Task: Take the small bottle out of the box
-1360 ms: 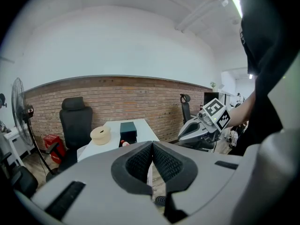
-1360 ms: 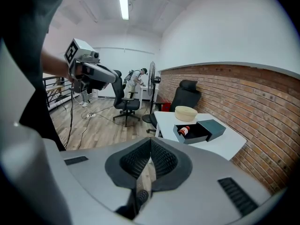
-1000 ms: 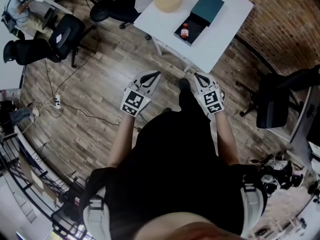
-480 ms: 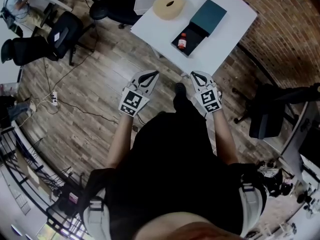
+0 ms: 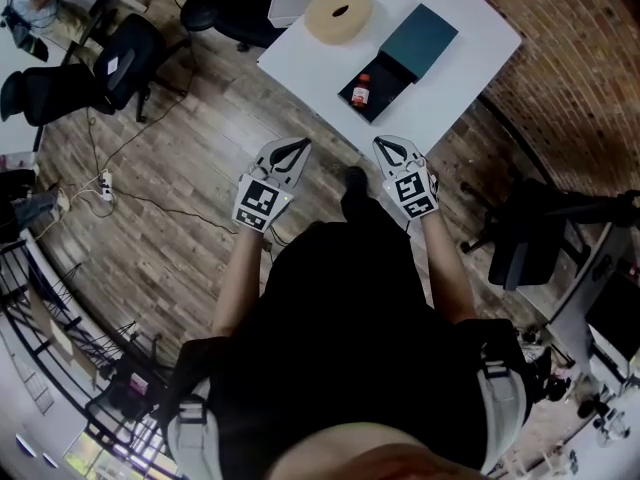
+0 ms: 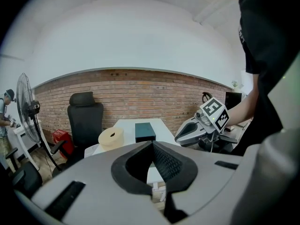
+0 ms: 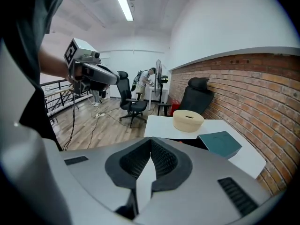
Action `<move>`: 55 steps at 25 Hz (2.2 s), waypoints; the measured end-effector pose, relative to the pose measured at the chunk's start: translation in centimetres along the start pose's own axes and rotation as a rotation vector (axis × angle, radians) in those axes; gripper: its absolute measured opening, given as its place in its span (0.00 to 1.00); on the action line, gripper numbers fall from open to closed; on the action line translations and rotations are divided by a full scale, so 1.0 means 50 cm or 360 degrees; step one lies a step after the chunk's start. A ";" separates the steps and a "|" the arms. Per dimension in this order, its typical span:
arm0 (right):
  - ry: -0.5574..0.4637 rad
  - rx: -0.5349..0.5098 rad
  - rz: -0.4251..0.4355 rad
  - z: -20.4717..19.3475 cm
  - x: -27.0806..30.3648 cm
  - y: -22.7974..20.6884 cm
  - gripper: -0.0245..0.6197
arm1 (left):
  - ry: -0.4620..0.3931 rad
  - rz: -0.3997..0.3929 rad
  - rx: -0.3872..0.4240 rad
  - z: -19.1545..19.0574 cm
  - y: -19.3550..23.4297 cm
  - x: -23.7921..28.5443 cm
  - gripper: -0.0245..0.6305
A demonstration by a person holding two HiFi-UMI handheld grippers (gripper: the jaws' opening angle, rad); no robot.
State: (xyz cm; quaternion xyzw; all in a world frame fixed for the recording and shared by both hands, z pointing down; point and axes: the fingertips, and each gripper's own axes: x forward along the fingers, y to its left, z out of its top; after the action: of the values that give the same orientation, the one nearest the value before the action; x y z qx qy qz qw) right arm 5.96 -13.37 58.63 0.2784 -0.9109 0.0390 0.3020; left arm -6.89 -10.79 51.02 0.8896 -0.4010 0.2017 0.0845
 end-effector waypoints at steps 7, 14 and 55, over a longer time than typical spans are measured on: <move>0.0016 -0.0033 0.0046 -0.014 0.014 -0.059 0.04 | -0.0005 0.0057 -0.0017 0.020 0.015 0.050 0.07; 0.0020 -0.0109 0.0088 -0.003 0.028 -0.109 0.04 | -0.0018 0.0093 -0.0036 0.044 0.030 0.094 0.07; 0.0172 -0.0218 0.0341 -0.061 0.184 -0.185 0.68 | 0.0028 0.0190 -0.0055 0.062 0.133 0.161 0.07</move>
State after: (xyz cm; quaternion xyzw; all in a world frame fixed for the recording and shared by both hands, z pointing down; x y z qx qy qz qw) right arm 6.40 -24.88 65.49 0.1558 -0.9184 0.0238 0.3629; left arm -6.14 -21.64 51.56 0.8607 -0.4560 0.2073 0.0911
